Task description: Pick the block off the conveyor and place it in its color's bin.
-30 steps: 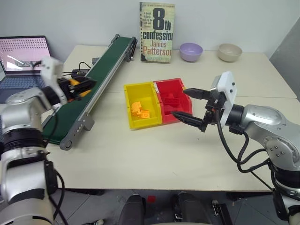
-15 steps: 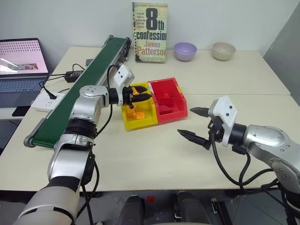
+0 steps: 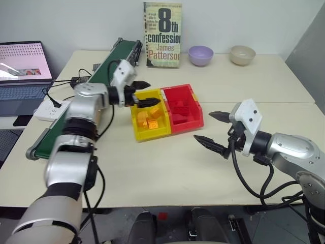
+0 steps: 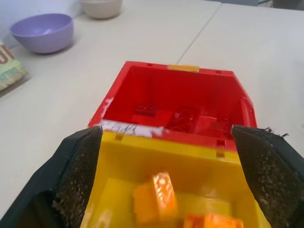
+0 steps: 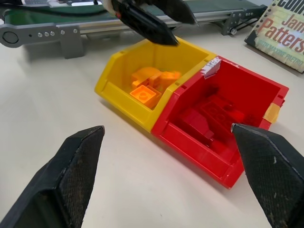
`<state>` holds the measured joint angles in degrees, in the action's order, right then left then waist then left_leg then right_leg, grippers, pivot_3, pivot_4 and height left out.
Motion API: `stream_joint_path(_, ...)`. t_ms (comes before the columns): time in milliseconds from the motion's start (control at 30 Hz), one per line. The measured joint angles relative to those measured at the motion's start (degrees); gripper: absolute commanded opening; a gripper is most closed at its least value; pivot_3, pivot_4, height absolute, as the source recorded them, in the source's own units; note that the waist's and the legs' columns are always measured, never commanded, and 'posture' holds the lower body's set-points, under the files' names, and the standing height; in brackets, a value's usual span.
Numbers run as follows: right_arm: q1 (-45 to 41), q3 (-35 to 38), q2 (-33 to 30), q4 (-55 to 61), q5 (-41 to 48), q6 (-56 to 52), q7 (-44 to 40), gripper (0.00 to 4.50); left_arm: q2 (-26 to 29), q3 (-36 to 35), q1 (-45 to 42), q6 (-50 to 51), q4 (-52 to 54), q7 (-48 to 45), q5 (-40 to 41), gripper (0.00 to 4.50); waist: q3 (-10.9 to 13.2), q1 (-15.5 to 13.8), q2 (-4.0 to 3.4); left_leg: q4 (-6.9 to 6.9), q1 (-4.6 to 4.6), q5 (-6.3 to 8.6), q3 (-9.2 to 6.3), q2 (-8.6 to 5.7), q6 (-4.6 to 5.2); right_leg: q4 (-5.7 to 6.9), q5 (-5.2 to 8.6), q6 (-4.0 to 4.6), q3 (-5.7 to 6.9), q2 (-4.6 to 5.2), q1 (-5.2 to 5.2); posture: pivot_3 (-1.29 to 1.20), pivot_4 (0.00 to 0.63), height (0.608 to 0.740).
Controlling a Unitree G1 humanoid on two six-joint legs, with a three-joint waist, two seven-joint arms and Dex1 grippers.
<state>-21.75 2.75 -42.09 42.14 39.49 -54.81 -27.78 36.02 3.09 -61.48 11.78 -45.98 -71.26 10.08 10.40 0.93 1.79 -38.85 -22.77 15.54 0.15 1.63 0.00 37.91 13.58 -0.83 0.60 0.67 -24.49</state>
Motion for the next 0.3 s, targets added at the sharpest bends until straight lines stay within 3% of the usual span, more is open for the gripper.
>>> stream_joint_path(300,-5.3,-1.5,-3.3,-11.2,-3.0,7.0,-9.3,4.5,15.6,-1.2,16.2,11.6,24.3,-7.1,2.2,4.47,0.0,0.4,-0.03,0.01,-0.02,0.0,-0.06,0.16,0.0,0.08,0.03,0.06,-0.05,0.15,-0.02,0.0,0.15,0.74)
